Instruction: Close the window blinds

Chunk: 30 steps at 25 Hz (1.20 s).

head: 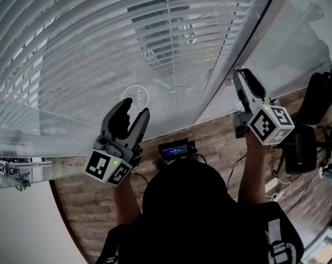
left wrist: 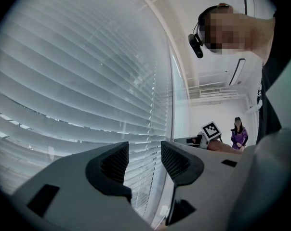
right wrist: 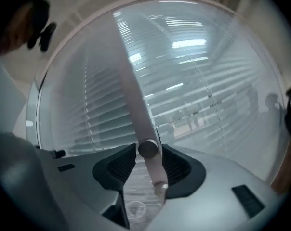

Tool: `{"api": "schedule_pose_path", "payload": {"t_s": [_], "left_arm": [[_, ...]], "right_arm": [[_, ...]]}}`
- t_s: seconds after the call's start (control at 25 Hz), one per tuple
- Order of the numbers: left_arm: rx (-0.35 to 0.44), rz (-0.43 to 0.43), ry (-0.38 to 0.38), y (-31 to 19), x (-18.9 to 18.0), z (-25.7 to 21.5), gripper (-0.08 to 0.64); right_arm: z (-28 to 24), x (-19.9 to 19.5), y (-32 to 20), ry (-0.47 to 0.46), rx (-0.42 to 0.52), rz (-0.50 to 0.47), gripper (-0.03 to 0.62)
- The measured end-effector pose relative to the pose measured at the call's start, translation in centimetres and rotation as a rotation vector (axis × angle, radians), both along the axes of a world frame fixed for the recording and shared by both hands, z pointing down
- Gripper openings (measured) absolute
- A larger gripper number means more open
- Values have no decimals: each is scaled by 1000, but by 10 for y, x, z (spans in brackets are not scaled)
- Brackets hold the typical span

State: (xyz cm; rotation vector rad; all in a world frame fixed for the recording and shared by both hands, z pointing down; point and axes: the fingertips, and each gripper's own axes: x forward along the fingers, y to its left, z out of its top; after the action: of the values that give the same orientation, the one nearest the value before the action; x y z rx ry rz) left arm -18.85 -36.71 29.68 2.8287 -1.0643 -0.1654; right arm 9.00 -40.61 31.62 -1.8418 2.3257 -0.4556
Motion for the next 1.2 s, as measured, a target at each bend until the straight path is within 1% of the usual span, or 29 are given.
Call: {"api": "schedule_pose_path", "payload": {"t_s": [0.04, 0.08, 0.12, 0.16, 0.24, 0.32, 0.36, 0.4, 0.44, 0.52, 0.6, 0.64, 0.76, 0.88, 0.96, 1.08, 1.2], "left_arm": [[-1, -4, -2, 0, -2, 0, 210], [-1, -8, -4, 0, -3, 0, 209], [-2, -13, -4, 0, -3, 0, 210], [-3, -16, -5, 0, -2, 0, 209], [-11, -20, -9, -1, 2, 2, 210], [-15, -20, -15, 0, 11, 5, 210], [-13, -22, -18, 3, 18, 6, 210], [-11, -26, -23, 8, 27, 5, 210], [-11, -34, -30, 15, 36, 3, 209], [-16, -56, -47, 28, 45, -1, 210], [-21, -75, -53, 31, 44, -3, 210], [-25, -83, -53, 29, 42, -3, 210], [-46, -108, -62, 22, 37, -1, 209], [-56, -127, -78, 29, 38, 2, 210], [-74, -141, -86, 34, 40, 9, 210], [-121, -167, -103, 38, 33, 24, 210], [-128, -176, -111, 45, 25, 25, 210]], "right_arm": [[0, -3, 2, 121, 8, 18, 164], [-1, -6, 3, 232, 14, 32, 166], [-3, -9, 3, 325, 22, 44, 167], [-6, -10, 3, 397, 29, 55, 167], [-5, -10, 1, 483, 32, 72, 166], [1, -2, -1, 515, 21, 90, 166], [1, 6, 0, 514, 20, 99, 153], [1, 15, 3, 494, 21, 102, 130], [0, 25, 8, 453, 21, 95, 130], [0, 34, 16, 325, 13, 58, 129], [-3, 32, 14, 198, 1, 26, 127], [-4, 30, 10, 149, -8, 16, 127], [-5, 20, -5, 58, -32, -13, 127], [-7, 18, -6, -34, -19, -37, 127], [-6, 20, -8, -63, -10, -47, 128], [3, 13, -17, -50, -3, -74, 129], [6, 13, -13, -50, 11, -74, 130]]}}
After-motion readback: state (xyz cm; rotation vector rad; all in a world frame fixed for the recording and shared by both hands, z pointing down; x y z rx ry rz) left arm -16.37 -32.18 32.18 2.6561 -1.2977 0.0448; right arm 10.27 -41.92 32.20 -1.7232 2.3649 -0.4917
